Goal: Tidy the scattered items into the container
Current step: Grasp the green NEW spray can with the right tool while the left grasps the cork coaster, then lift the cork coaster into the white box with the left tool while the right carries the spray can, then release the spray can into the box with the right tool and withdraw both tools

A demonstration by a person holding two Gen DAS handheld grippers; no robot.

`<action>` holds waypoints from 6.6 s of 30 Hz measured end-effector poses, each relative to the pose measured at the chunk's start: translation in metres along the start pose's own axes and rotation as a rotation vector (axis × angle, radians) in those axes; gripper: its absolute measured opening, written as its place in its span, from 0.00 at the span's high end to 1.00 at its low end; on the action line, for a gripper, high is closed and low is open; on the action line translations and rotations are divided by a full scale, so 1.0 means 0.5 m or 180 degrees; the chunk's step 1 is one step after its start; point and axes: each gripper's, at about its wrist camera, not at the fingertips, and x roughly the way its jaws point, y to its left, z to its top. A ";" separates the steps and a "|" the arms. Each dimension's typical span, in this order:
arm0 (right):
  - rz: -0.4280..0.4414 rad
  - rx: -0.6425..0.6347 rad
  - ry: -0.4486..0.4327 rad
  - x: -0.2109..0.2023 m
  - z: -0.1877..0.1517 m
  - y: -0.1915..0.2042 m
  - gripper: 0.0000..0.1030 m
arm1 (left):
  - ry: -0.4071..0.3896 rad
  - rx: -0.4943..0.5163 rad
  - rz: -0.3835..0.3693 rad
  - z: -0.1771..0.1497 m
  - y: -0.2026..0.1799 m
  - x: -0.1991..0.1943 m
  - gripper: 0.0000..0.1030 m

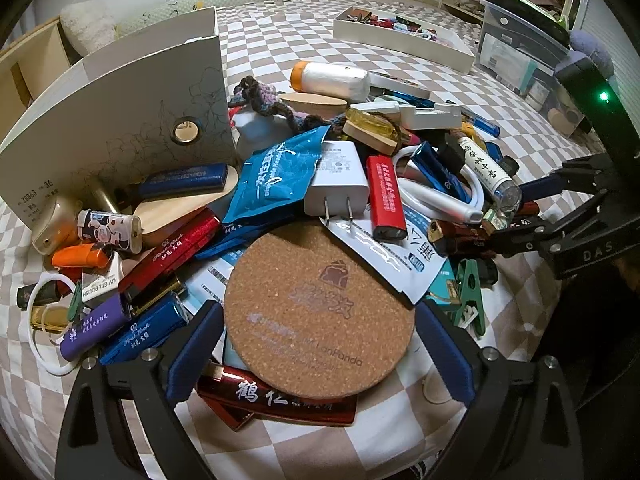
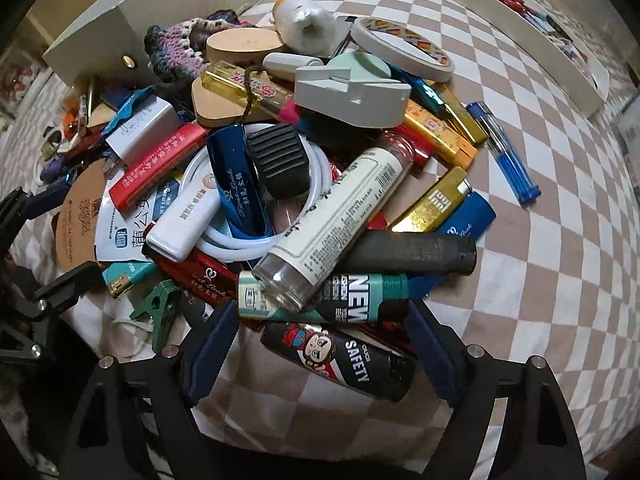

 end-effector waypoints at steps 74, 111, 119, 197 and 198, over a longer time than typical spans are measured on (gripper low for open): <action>0.1150 0.0959 -0.0753 -0.080 -0.108 -0.021 0.19 | -0.0269 -0.0467 0.0083 -0.036 0.006 -0.065 0.04; 0.1561 0.0268 -0.0845 -0.139 -0.008 0.144 0.19 | -0.0792 -0.1099 0.0478 0.291 0.341 -0.149 0.04; 0.1662 0.0176 -0.0923 -0.160 0.033 0.161 0.19 | -0.0459 -0.1251 0.0423 0.405 0.422 -0.062 0.04; 0.1092 0.0232 -0.1582 -0.261 0.269 0.286 0.00 | -0.1662 -0.0902 0.0863 0.141 0.302 -0.389 0.00; 0.1080 0.0240 -0.1606 -0.268 0.261 0.279 0.00 | -0.1663 -0.0897 0.0854 0.142 0.295 -0.391 0.00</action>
